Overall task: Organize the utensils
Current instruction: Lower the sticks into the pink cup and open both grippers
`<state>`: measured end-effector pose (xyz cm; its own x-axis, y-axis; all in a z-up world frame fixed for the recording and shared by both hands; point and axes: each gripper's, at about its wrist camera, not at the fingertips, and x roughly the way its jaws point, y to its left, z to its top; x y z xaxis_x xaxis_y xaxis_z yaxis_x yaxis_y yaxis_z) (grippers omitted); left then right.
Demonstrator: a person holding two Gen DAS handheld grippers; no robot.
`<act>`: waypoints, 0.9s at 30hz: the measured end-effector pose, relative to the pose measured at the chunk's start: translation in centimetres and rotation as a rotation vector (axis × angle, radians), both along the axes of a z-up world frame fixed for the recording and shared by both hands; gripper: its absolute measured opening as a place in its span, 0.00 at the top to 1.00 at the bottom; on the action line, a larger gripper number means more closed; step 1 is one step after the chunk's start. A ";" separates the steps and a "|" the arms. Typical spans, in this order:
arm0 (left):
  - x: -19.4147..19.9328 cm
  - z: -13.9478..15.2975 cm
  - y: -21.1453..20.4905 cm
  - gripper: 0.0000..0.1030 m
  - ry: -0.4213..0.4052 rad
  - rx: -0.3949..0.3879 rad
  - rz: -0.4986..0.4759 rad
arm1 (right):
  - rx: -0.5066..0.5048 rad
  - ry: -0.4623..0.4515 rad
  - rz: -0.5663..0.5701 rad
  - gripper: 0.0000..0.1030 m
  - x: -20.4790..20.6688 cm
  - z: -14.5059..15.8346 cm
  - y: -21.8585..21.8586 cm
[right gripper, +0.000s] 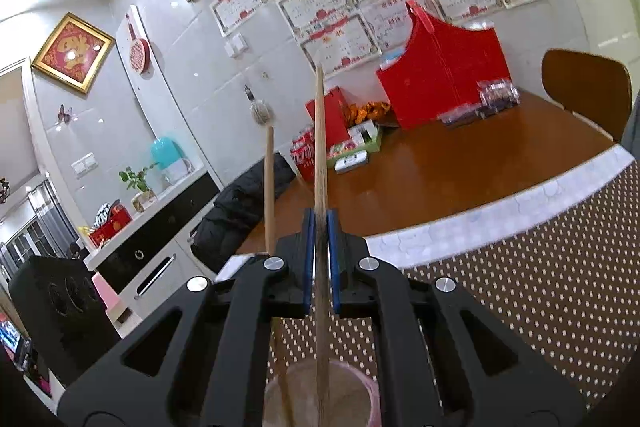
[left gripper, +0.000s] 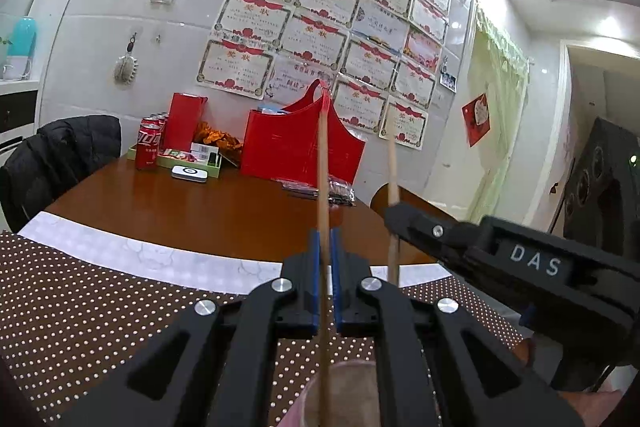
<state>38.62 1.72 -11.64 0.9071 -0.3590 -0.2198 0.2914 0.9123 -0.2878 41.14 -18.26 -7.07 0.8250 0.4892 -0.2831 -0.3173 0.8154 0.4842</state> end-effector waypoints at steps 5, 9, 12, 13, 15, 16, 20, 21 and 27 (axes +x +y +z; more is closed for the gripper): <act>-1.6 1.1 0.7 0.62 -0.013 0.004 0.018 | 0.033 -0.016 -0.032 0.17 -2.1 0.5 -1.6; -3.4 2.6 1.3 0.34 -0.031 0.000 0.048 | 0.058 -0.020 -0.057 0.06 -4.0 1.8 -3.3; -4.9 3.7 1.8 0.20 -0.032 -0.003 0.086 | 0.051 -0.022 -0.088 0.06 -5.6 2.9 -4.4; -5.3 4.1 1.8 0.19 -0.024 0.003 0.096 | 0.051 -0.025 -0.096 0.06 -6.2 3.2 -4.8; -6.0 4.8 1.9 0.13 0.010 0.034 0.124 | 0.041 -0.025 -0.116 0.06 -7.3 3.7 -5.5; -6.3 5.0 1.9 0.12 0.028 0.050 0.138 | 0.034 -0.021 -0.120 0.06 -7.7 4.0 -5.6; -8.4 5.9 2.0 0.11 0.060 0.098 0.179 | -0.013 -0.003 -0.139 0.06 -9.5 4.7 -6.2; -9.0 6.2 2.0 0.11 0.062 0.109 0.184 | -0.023 0.000 -0.143 0.06 -10.0 5.0 -6.3; -12.3 7.3 1.7 0.11 0.060 0.175 0.191 | -0.088 0.017 -0.172 0.06 -12.5 5.8 -6.6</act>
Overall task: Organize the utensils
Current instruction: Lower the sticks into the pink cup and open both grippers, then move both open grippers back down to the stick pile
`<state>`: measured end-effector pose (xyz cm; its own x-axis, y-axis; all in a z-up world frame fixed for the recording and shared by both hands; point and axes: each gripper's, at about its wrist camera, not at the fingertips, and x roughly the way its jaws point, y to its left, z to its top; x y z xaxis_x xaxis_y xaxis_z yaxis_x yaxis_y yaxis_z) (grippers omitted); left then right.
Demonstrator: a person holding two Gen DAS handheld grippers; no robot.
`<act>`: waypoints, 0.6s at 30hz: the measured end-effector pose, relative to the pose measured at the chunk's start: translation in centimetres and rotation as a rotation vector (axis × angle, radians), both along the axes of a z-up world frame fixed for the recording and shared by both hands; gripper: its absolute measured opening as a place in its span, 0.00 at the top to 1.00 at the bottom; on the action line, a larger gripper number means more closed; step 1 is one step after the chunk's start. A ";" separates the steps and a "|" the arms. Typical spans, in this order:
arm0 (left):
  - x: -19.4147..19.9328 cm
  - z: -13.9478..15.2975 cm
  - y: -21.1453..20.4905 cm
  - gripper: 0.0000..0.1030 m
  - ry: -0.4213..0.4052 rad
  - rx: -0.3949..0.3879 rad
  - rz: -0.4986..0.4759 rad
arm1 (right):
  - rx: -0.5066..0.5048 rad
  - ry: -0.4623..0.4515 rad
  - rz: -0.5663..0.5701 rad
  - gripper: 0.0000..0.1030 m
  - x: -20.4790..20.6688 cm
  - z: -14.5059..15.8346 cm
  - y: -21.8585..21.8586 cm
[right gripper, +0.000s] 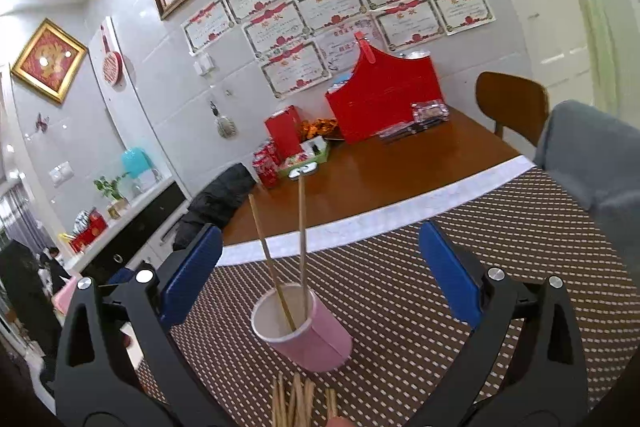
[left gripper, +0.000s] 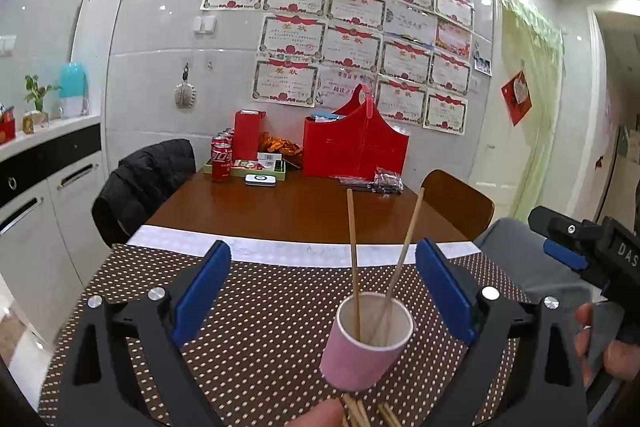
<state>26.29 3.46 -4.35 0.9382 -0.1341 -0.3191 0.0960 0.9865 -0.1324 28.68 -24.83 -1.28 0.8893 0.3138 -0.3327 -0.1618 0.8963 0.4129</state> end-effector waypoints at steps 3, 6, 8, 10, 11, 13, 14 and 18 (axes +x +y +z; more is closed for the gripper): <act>-1.4 0.5 0.1 0.11 -0.002 0.022 0.006 | -0.030 0.022 -0.009 0.06 -1.1 -0.1 -0.1; -2.7 0.9 0.6 0.11 0.000 0.031 0.023 | -0.049 0.053 -0.008 0.06 -1.9 -0.4 -0.1; -3.4 1.1 0.9 0.11 0.003 0.032 0.025 | -0.064 0.067 -0.008 0.06 -2.6 -0.6 -0.2; -4.2 1.1 1.2 0.11 0.009 0.039 0.036 | -0.083 0.076 -0.003 0.06 -3.3 -0.7 0.0; -4.4 1.1 1.3 0.11 0.013 0.043 0.038 | -0.091 0.080 0.001 0.06 -3.7 -0.7 0.0; -4.8 0.6 1.4 0.11 0.034 0.056 0.040 | -0.102 0.086 0.004 0.06 -4.3 -0.9 0.0; -5.0 0.4 1.4 0.11 0.043 0.061 0.041 | -0.107 0.089 0.005 0.06 -4.5 -1.0 0.0; -5.7 -1.1 1.3 0.11 0.089 0.086 0.042 | -0.130 0.115 0.008 0.06 -5.1 -1.6 -0.1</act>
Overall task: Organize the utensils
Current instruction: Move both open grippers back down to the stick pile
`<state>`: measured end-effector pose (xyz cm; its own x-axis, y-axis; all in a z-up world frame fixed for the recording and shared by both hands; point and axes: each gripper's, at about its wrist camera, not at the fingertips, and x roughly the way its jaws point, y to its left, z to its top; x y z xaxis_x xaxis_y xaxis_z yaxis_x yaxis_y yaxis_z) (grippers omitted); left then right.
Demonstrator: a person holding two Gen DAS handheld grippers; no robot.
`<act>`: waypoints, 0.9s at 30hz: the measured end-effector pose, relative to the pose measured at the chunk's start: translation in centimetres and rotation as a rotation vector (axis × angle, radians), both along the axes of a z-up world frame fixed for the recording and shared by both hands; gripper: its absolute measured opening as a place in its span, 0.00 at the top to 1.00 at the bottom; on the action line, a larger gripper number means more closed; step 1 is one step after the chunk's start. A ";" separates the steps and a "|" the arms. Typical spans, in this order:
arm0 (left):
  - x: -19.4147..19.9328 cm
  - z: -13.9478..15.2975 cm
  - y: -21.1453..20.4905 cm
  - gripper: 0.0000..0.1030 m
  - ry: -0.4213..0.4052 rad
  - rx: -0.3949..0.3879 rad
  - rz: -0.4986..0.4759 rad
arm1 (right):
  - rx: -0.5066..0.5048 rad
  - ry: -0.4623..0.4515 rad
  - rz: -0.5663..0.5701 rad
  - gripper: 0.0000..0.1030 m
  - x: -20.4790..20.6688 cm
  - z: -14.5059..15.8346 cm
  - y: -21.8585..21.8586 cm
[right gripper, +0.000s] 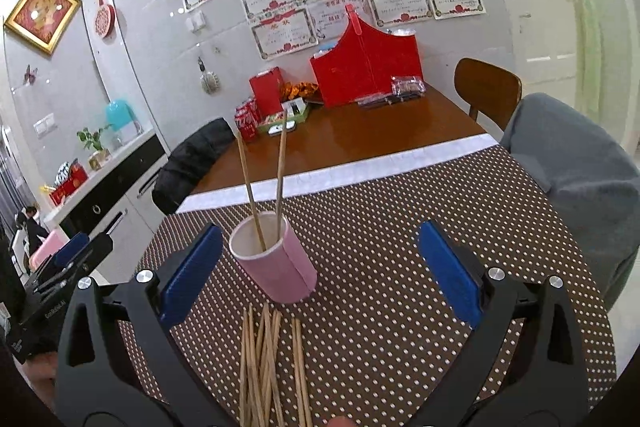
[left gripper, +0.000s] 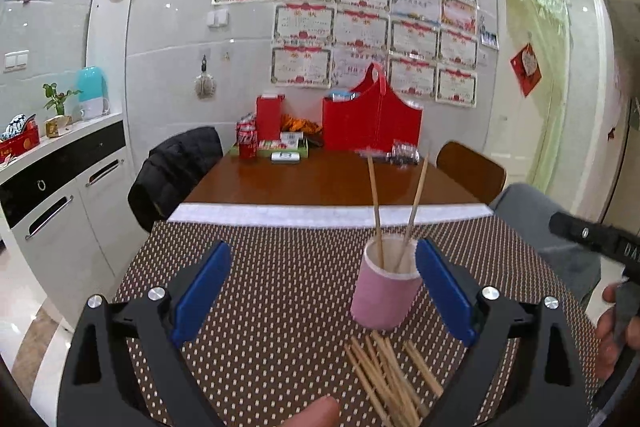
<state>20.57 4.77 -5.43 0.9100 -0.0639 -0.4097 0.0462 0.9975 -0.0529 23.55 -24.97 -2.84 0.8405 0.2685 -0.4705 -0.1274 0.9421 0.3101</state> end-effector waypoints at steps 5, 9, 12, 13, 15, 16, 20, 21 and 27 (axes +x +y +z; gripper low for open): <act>-0.7 -2.7 -0.4 0.11 0.085 0.017 -0.007 | -0.024 0.048 0.012 0.06 -0.7 -1.8 -0.2; -1.3 -6.0 -0.7 0.11 0.183 0.026 -0.013 | -0.048 0.115 0.035 0.06 -1.1 -4.2 -0.3; -1.6 -8.5 -1.1 0.11 0.258 0.029 -0.013 | -0.062 0.164 0.057 0.06 -1.4 -5.9 -0.1; -1.7 -9.0 -1.2 0.11 0.277 0.026 -0.016 | -0.073 0.179 0.064 0.06 -1.5 -6.4 0.0; -1.9 -10.7 -1.8 0.11 0.330 0.024 -0.035 | -0.093 0.205 0.079 0.06 -1.7 -7.3 0.3; -2.1 -11.4 -2.1 0.11 0.353 0.029 -0.041 | -0.103 0.221 0.088 0.06 -1.7 -7.9 0.5; -2.3 -13.8 -3.1 0.11 0.428 0.042 -0.049 | -0.123 0.274 0.110 0.06 -1.9 -9.5 0.9; -2.4 -14.4 -3.3 0.11 0.444 0.045 -0.054 | -0.125 0.280 0.112 0.06 -2.0 -9.7 0.8; -3.2 -16.8 -4.5 0.11 0.506 0.093 -0.072 | -0.142 0.328 0.119 0.06 -2.3 -11.5 0.4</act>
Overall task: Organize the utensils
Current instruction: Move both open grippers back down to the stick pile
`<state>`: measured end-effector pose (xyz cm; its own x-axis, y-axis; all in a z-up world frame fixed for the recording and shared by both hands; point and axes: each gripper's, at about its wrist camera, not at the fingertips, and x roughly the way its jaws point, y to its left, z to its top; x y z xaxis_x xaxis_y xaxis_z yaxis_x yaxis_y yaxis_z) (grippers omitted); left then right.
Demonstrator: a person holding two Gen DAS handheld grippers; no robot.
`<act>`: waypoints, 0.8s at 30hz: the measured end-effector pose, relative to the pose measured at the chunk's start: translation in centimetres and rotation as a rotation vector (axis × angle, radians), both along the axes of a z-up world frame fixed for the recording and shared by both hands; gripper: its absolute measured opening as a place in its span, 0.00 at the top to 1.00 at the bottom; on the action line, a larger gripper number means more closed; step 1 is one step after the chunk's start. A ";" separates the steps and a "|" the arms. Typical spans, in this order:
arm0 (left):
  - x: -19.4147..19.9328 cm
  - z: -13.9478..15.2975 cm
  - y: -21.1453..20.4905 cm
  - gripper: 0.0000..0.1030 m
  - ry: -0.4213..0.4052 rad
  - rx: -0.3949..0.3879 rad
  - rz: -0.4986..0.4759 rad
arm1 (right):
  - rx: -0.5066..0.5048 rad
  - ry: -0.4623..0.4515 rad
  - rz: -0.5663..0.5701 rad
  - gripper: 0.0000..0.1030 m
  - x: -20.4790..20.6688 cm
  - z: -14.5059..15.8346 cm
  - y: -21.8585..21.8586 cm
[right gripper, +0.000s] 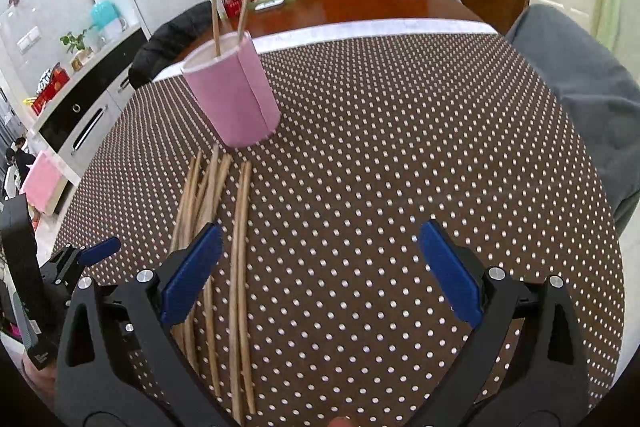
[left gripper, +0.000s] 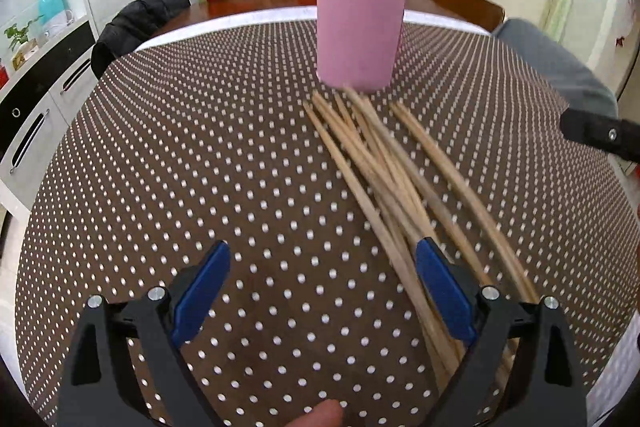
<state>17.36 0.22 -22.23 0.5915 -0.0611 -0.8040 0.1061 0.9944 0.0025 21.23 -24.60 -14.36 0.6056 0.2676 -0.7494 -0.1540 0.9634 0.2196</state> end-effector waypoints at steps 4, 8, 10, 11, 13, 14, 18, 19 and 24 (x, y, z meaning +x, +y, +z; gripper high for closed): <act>-0.4 -0.7 0.4 0.11 0.009 0.025 0.017 | -0.028 0.033 0.037 0.06 -0.1 -0.9 0.5; -0.7 -1.1 1.3 0.10 0.025 0.026 0.022 | -0.088 0.063 0.115 0.06 -0.5 -2.0 1.9; -0.9 -1.1 1.6 0.10 0.021 0.035 0.024 | -0.130 0.070 0.148 0.06 -0.8 -2.6 2.7; -0.9 -1.0 1.7 0.10 0.020 0.038 0.025 | -0.147 0.073 0.161 0.06 -1.0 -2.8 2.9; -1.1 -1.1 2.0 0.10 0.021 0.034 0.029 | -0.190 0.080 0.180 0.06 -1.2 -3.4 3.5; -1.1 -1.1 1.9 0.10 0.022 0.033 0.030 | -0.210 0.085 0.183 0.06 -1.2 -3.7 3.7; -0.9 -1.0 2.0 0.10 0.020 0.040 0.028 | -0.207 0.100 0.204 0.06 -1.3 -4.4 3.9; -0.6 -1.1 1.8 0.10 0.020 0.040 0.028 | -0.210 0.103 0.208 0.06 -1.3 -4.5 4.0; 0.0 -1.2 1.7 0.10 0.023 0.034 0.026 | -0.265 0.109 0.227 0.06 -1.3 -5.4 5.3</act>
<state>17.38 1.95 -23.42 0.5738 -0.0184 -0.8188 0.0805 0.9962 0.0340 19.94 -19.34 -19.79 0.4659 0.1740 -0.8676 -0.3595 0.9331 -0.0059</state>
